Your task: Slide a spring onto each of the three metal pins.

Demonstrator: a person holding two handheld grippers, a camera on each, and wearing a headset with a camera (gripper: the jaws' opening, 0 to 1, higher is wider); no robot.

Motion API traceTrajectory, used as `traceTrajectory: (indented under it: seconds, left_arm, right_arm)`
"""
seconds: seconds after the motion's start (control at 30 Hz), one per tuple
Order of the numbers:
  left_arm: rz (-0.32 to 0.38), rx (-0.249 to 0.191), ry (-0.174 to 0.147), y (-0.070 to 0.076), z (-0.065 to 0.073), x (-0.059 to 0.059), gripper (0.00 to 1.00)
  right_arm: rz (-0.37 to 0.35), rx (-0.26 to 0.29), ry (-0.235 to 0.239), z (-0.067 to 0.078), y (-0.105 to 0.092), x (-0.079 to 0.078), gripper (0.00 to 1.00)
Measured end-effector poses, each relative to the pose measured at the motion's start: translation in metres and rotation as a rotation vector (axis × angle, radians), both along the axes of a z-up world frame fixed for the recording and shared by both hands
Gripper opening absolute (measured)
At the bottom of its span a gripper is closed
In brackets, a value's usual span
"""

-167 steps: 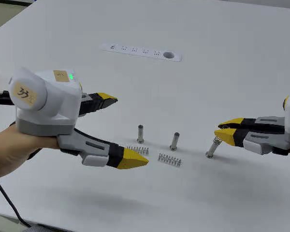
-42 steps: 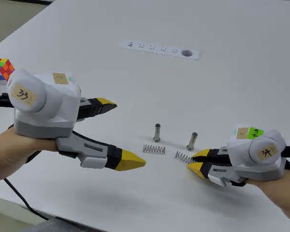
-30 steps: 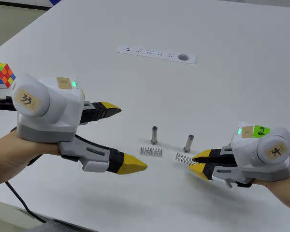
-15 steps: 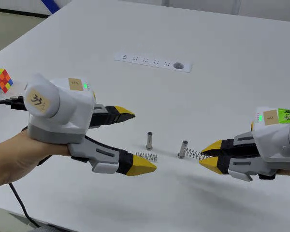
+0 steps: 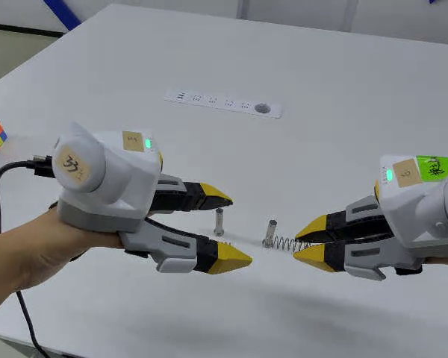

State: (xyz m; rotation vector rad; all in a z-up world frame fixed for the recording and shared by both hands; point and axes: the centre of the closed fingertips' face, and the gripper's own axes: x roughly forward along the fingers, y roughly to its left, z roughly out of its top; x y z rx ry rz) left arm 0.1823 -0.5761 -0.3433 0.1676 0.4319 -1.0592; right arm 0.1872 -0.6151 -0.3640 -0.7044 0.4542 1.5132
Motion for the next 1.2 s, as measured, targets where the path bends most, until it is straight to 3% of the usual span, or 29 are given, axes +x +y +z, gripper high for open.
traceTrajectory:
  seconds: [0.33, 1.07, 1.2]
  left_arm:
    - [-0.059, -0.007, 0.019, -0.013, -0.006, -0.008, 0.35]
    - [-0.122, -0.029, 0.032, -0.026, -0.008, -0.016, 0.15]
    - [-0.134, -0.037, 0.048, -0.028, -0.009, -0.018, 0.13]
  right_arm:
    - [0.065, 0.018, 0.006, 0.012, 0.008, -0.018, 0.11]
    - [0.084, 0.029, 0.032, 0.013, 0.012, -0.022, 0.11]
    - [0.092, 0.023, 0.032, 0.012, 0.012, -0.023, 0.11]
